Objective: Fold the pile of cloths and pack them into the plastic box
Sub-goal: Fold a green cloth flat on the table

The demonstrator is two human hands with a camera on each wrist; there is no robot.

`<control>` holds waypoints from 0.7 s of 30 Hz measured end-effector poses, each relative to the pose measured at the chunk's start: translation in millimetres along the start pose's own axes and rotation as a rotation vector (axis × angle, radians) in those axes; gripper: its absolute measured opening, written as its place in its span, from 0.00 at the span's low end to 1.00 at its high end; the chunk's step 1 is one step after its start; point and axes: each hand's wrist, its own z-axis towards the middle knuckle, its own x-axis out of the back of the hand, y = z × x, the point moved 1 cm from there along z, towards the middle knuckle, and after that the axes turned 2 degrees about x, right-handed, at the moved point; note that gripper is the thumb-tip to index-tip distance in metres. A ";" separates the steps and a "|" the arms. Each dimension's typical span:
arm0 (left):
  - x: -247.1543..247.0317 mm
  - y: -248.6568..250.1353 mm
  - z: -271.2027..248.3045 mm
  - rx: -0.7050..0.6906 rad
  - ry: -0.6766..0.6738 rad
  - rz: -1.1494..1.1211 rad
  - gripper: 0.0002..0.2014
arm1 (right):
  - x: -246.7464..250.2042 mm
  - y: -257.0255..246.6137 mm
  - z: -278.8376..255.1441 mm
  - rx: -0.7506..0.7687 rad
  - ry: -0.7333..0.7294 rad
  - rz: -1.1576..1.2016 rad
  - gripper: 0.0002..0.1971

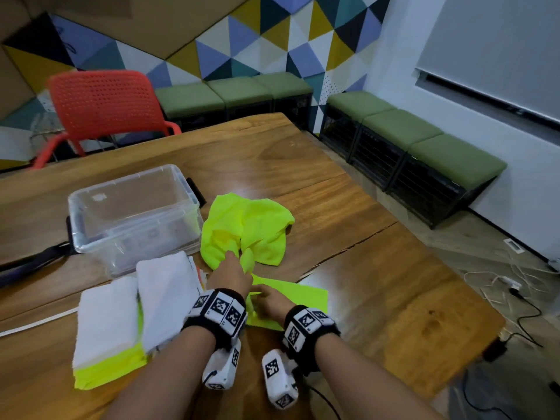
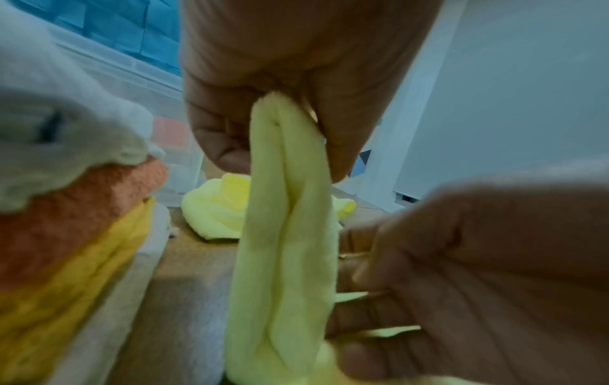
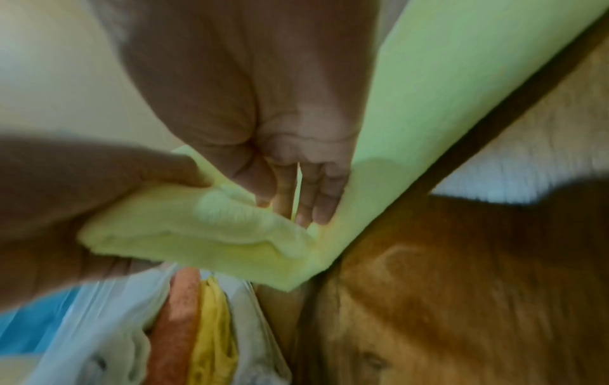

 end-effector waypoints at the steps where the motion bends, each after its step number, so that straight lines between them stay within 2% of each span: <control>1: -0.2 0.0 -4.4 -0.021 0.013 -0.008 0.19 | -1.0 -1.5 -0.5 -0.031 0.018 0.140 0.16; 3: -9.0 3.1 -14.5 -0.082 -0.002 -0.067 0.18 | 8.7 0.4 -5.8 -0.103 0.088 0.385 0.10; 4: -17.7 6.8 -20.4 -0.120 -0.036 -0.098 0.18 | 17.9 5.3 -9.8 -0.129 0.126 0.501 0.10; 6: -35.4 16.9 -34.5 -0.183 -0.147 -0.174 0.19 | 39.3 20.9 -15.6 -0.118 0.144 0.698 0.17; 8: -47.8 24.5 -43.8 -0.238 -0.260 -0.313 0.17 | 59.4 35.0 -24.0 -0.124 0.143 0.752 0.25; 9: -52.6 25.9 -44.4 -0.267 -0.275 -0.345 0.16 | 66.3 40.7 -30.7 -0.137 0.166 0.707 0.22; 11: -61.1 23.0 -41.4 -0.321 -0.227 -0.264 0.15 | 73.7 47.6 -42.2 -0.130 0.237 0.603 0.10; 13: -67.3 19.5 -39.7 -0.342 -0.110 -0.080 0.15 | 77.8 52.9 -49.0 -0.117 0.324 0.473 0.11; 15: -70.1 17.3 -41.4 -0.269 -0.020 0.033 0.18 | 81.4 57.1 -50.7 -0.102 0.375 0.393 0.10; 18: -78.3 14.6 -41.1 -0.112 -0.128 0.052 0.34 | 88.7 62.7 -50.6 -0.102 0.491 0.129 0.07; 19: -83.4 15.3 -40.9 -0.098 -0.181 0.085 0.38 | 90.8 64.3 -53.0 -0.123 0.519 0.017 0.10; 21: -91.8 18.7 -41.2 -0.090 -0.203 0.104 0.43 | 92.9 68.3 -59.0 -0.176 0.549 -0.132 0.18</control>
